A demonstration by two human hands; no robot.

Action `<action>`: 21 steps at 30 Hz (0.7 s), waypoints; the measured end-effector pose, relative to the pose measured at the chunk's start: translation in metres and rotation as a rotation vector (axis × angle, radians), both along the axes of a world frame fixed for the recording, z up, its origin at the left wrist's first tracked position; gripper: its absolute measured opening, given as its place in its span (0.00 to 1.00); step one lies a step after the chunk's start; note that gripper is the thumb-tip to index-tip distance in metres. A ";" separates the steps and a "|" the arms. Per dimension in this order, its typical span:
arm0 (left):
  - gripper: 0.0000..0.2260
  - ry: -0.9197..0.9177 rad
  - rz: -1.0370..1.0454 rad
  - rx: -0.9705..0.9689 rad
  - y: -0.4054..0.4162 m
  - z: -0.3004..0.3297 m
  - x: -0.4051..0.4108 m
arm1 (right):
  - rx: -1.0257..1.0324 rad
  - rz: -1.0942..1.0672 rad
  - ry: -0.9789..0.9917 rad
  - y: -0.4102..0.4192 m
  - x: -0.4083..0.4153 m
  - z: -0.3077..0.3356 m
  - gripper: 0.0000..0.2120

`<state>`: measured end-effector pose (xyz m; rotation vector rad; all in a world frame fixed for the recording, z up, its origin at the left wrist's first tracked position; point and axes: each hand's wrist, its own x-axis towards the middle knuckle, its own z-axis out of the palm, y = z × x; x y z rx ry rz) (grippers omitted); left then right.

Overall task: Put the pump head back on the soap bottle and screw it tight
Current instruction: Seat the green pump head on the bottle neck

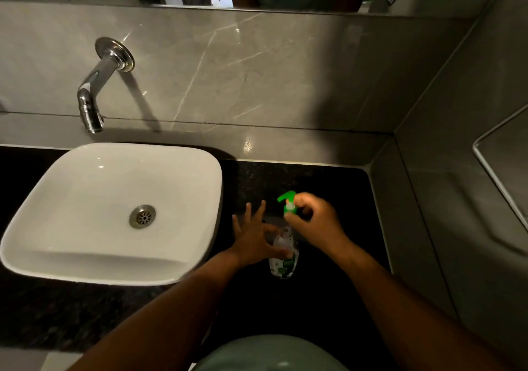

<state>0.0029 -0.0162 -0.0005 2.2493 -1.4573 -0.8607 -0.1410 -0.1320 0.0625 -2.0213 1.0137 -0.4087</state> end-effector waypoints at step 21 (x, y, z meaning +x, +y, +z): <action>0.34 -0.008 0.074 -0.066 0.005 -0.019 -0.007 | 0.293 -0.142 -0.029 0.028 -0.011 -0.031 0.38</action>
